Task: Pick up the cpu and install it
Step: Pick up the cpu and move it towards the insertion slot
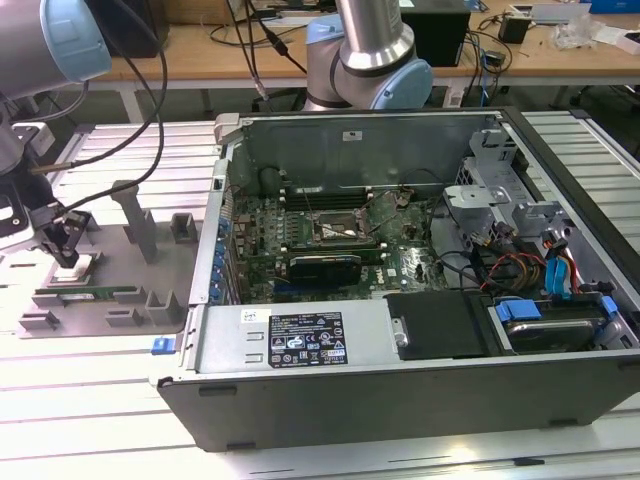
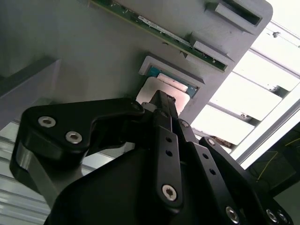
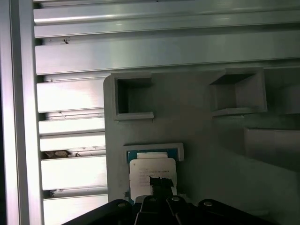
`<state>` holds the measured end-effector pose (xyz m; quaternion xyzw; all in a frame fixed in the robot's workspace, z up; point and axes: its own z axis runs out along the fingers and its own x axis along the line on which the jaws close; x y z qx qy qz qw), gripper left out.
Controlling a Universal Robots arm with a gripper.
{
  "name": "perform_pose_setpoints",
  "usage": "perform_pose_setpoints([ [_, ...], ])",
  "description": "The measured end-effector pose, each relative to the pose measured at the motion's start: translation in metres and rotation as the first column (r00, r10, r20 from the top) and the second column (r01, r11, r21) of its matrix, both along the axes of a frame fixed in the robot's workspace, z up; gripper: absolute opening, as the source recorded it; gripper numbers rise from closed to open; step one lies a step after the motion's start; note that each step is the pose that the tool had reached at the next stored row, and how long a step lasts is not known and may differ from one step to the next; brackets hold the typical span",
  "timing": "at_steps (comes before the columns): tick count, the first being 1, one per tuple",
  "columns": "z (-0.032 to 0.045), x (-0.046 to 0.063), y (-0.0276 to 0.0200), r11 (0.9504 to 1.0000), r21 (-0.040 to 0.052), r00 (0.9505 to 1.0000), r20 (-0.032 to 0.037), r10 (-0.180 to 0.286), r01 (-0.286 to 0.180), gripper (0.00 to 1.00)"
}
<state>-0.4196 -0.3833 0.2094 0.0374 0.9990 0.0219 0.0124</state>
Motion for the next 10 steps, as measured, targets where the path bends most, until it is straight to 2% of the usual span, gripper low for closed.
perform_pose_setpoints([
  [3, -0.0001, -0.0001, 0.0, 1.0, 0.0, 1.0, 0.0, 0.0, 0.0, 0.29],
  [4, -0.0002, -0.0001, 0.0, 1.0, 0.0, 1.0, 0.0, 0.0, 0.0, 0.29],
  [7, -0.0004, -0.0001, 0.0, 1.0, 0.0, 1.0, 0.0001, 0.0, 0.0, 0.48],
  [8, -0.0004, -0.0001, 0.0, 1.0, 0.0, 1.0, 0.0, 0.0, 0.0, 0.48],
  [10, -0.0005, -0.0001, 0.0, 1.0, 0.0, 1.0, 0.0, 0.0, 0.0, 0.6],
])
